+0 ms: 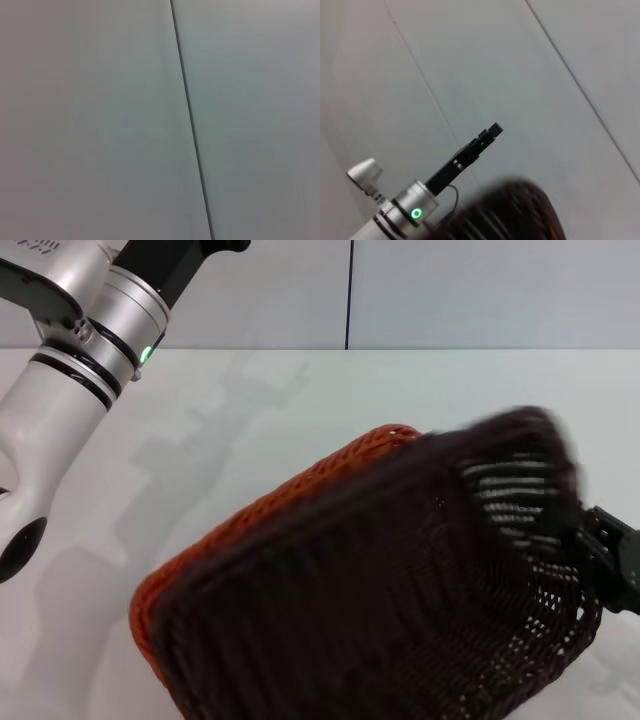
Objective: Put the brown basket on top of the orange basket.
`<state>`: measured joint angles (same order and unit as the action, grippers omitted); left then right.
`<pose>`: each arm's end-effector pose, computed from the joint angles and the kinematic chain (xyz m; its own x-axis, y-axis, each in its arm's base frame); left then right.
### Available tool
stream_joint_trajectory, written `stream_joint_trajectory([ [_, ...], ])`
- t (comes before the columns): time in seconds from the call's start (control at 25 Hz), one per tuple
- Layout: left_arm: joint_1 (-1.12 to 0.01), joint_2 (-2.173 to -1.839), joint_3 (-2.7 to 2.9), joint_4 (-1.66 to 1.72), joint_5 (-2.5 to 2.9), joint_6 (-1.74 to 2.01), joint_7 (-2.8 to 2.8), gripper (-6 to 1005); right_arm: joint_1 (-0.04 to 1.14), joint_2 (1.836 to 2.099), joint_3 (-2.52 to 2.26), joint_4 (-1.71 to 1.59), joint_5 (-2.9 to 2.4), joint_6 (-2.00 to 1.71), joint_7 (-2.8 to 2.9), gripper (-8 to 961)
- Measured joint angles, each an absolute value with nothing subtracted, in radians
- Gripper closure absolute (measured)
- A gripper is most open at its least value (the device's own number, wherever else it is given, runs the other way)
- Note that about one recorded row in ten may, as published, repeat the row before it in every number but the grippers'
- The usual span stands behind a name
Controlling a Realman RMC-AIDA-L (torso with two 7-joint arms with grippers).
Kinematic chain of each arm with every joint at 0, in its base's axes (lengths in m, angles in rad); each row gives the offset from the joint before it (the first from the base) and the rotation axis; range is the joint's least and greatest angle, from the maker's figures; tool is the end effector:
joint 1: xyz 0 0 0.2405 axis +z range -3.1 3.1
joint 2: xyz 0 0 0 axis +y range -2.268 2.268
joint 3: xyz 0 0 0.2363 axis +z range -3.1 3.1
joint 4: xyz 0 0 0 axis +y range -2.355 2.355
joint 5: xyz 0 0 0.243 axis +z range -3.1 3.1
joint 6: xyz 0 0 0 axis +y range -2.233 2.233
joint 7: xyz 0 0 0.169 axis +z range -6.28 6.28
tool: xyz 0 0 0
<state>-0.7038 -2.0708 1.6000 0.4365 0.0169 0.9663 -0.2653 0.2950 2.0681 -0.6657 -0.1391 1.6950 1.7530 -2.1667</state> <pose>-0.1464 0.4773 -0.0009 0.6589 -0.3328 0.6746 0.5226 -0.4426 -0.7287 0.2979 0.2583 -0.0263 0.3201 -0.2030 -0.9254 -0.6928 -0.7164 -0.0825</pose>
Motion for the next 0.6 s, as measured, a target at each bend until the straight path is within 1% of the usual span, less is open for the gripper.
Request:
stream_joint_trajectory([
  [0.16,-0.706,-2.072,1.600,0.434,0.019,0.966,-0.265,156,0.311,2.067,-0.668,-0.152,1.675,1.752,-2.164,728],
  [0.36,-0.706,-2.072,1.600,0.432,0.016,0.966,-0.265,156,0.327,2.065,-0.672,-0.197,1.671,1.760,-2.160,520],
  [0.56,-0.699,-2.072,1.594,0.433,0.012,0.973,-0.265,156,0.330,2.068,-0.658,-0.289,1.743,1.768,-2.167,355],
  [0.6,-0.699,-2.072,1.594,0.433,0.012,0.973,-0.265,156,0.330,2.068,-0.658,-0.289,1.743,1.768,-2.167,355],
])
